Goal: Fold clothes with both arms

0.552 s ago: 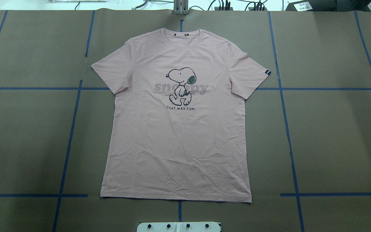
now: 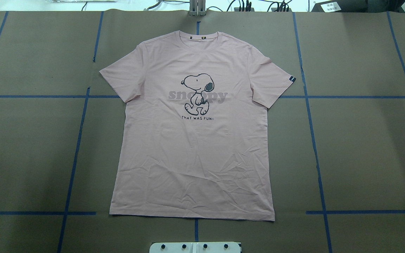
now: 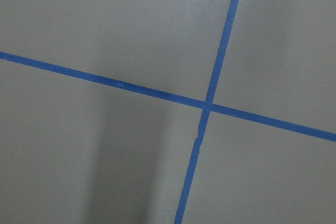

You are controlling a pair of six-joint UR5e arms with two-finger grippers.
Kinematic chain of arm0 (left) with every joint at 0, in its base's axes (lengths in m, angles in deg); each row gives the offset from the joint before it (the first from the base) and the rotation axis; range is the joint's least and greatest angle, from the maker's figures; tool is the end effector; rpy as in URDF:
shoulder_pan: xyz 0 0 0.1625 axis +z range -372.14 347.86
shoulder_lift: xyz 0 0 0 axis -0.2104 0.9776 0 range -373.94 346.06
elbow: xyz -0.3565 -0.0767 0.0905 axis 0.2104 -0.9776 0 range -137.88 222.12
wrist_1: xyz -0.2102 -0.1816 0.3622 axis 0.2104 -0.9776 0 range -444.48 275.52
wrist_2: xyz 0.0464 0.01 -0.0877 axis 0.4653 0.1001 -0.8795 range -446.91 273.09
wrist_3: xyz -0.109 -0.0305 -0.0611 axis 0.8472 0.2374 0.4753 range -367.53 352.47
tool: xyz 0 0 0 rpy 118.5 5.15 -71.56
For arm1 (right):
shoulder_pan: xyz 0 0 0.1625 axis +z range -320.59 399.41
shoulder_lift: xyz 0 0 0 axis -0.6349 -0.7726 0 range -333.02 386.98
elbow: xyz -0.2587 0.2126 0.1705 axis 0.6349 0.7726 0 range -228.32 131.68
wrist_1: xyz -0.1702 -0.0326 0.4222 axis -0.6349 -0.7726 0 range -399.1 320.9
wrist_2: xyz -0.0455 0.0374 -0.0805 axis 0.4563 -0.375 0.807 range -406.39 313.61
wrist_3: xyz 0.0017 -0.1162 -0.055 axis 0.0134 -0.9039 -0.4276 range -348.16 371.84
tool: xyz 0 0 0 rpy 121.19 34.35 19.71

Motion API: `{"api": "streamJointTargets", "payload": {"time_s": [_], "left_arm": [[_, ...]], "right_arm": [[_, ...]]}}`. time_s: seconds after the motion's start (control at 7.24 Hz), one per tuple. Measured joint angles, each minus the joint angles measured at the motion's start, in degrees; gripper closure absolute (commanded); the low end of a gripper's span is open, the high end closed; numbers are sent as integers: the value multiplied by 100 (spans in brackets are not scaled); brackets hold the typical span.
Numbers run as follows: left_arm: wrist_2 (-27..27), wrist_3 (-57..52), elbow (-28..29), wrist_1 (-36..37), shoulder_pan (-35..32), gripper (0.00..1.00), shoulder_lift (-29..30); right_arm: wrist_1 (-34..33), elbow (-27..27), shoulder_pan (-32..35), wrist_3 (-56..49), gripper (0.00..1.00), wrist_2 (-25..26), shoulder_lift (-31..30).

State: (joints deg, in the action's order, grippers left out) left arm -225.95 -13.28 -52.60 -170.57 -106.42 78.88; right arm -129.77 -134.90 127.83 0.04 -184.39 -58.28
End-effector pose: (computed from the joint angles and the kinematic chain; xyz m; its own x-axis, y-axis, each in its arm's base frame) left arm -0.0775 -0.5518 0.5583 0.6615 0.0986 -0.7434 0.0081 0.9903 0.1386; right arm 0.0220 -0.5690 0.6117 0.6488 -0.2307 0.7252 0.1637 0.9729 0.1630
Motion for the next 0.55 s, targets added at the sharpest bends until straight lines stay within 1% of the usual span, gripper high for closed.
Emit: {"api": "streamJointTargets", "payload": {"time_s": [0.28,0.41,0.55], "left_arm": [[-36,10,-100,-68,-2,0,-17],[-52,-13,-134,-174,1,0,-17],[-83,-16,-131,-421,12,0,-12]], "right_arm": [[273,5,-138,35,0,-17,-5],[548,21,-372,266,0,-13,23],[928,52,-712,895,0,-3,123]]}}
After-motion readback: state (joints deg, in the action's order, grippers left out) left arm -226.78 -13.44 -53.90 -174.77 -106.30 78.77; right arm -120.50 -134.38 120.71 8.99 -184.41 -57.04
